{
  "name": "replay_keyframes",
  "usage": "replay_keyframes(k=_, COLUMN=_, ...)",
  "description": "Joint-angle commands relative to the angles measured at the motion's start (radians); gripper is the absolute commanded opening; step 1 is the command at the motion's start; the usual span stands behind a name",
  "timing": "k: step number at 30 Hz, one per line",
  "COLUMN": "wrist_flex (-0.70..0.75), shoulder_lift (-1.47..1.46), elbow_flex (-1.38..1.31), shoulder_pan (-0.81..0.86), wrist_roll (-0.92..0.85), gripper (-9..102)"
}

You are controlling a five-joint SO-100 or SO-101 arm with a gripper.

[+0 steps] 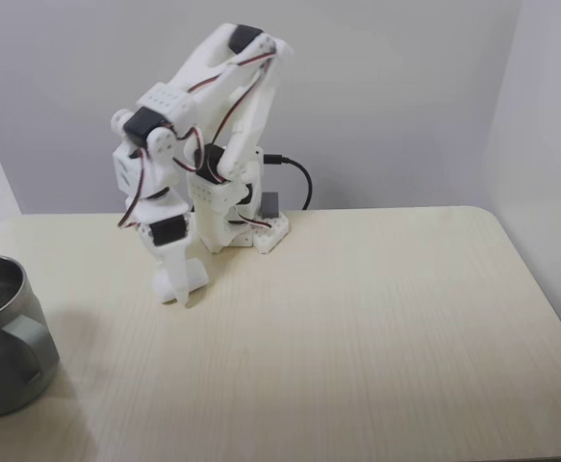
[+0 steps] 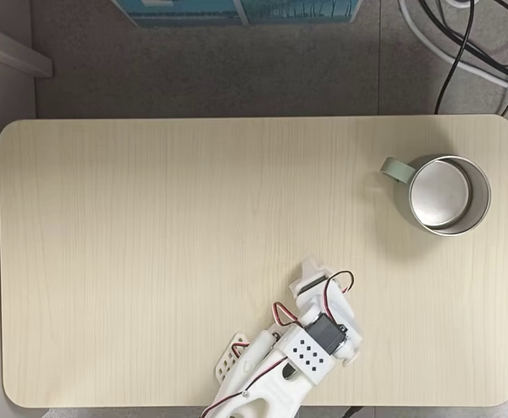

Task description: Grasp a dressing and put it in the cup.

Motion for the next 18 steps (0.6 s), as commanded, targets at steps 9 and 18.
replay_keyframes(k=9, wrist_flex=-0.006, shoulder_lift=-0.005, elbow_flex=0.023, shoulder_pan=-0.043, wrist_roll=0.014, gripper=22)
replay_keyframes(k=18, wrist_flex=-0.003, shoulder_lift=-0.029, elbow_flex=0.015, shoulder_pan=-0.041, wrist_roll=0.043, gripper=0)
